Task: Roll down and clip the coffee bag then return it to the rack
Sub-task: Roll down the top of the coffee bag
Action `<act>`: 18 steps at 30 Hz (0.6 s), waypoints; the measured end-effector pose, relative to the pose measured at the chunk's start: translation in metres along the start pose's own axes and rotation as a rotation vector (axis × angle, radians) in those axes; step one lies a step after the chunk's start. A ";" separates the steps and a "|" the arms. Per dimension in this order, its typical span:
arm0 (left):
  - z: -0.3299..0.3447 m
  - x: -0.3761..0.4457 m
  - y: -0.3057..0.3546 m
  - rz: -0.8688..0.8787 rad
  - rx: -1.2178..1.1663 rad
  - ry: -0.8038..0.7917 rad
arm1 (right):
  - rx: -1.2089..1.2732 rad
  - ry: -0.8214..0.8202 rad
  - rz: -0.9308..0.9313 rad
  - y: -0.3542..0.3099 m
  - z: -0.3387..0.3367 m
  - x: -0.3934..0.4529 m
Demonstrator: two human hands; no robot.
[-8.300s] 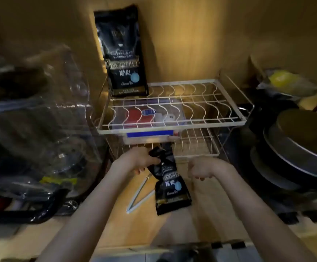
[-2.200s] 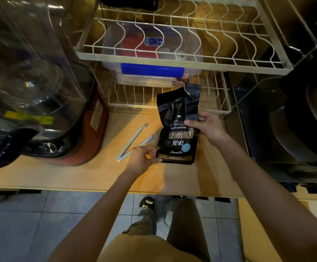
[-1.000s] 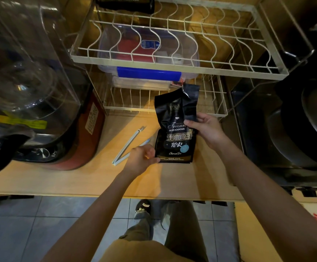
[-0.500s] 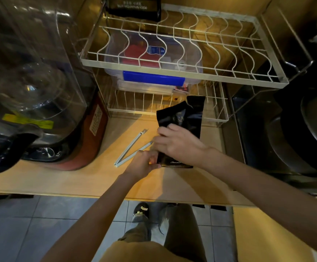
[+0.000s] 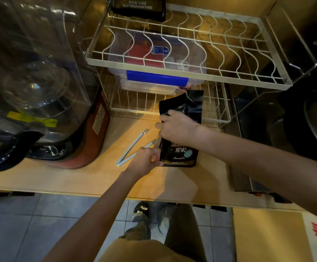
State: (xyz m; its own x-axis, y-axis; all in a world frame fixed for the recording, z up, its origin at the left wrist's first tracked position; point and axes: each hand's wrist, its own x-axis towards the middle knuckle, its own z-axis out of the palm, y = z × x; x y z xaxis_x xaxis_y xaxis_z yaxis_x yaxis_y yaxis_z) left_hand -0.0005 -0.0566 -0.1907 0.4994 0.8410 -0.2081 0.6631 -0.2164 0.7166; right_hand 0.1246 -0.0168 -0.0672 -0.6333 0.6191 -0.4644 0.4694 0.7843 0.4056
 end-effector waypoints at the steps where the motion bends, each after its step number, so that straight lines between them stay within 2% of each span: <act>1: 0.001 -0.001 0.000 -0.001 -0.002 -0.005 | -0.005 0.023 -0.035 0.002 -0.002 0.002; 4: 0.004 -0.005 -0.002 -0.025 -0.014 0.007 | 0.080 0.065 -0.075 0.010 -0.003 0.003; 7: 0.005 -0.007 -0.003 -0.036 0.000 0.026 | 0.399 0.117 0.057 0.026 -0.003 -0.003; 8: 0.004 -0.006 -0.003 -0.034 0.009 0.023 | 0.437 0.119 0.078 0.027 -0.003 -0.006; 10: 0.003 -0.002 -0.005 -0.043 0.038 0.000 | 0.356 0.148 0.052 0.024 -0.005 -0.008; 15: 0.006 -0.003 -0.008 -0.074 0.073 -0.025 | 0.148 0.087 0.007 0.020 -0.024 -0.008; 18: 0.007 -0.005 -0.007 -0.079 0.094 -0.025 | 0.139 0.063 0.023 0.026 -0.031 -0.010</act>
State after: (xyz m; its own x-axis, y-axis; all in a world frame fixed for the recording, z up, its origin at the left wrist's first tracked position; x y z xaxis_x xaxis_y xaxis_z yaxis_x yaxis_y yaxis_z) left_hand -0.0034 -0.0624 -0.1995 0.4564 0.8451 -0.2784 0.7498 -0.1968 0.6317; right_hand 0.1242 -0.0032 -0.0280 -0.6570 0.6366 -0.4038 0.5620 0.7706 0.3004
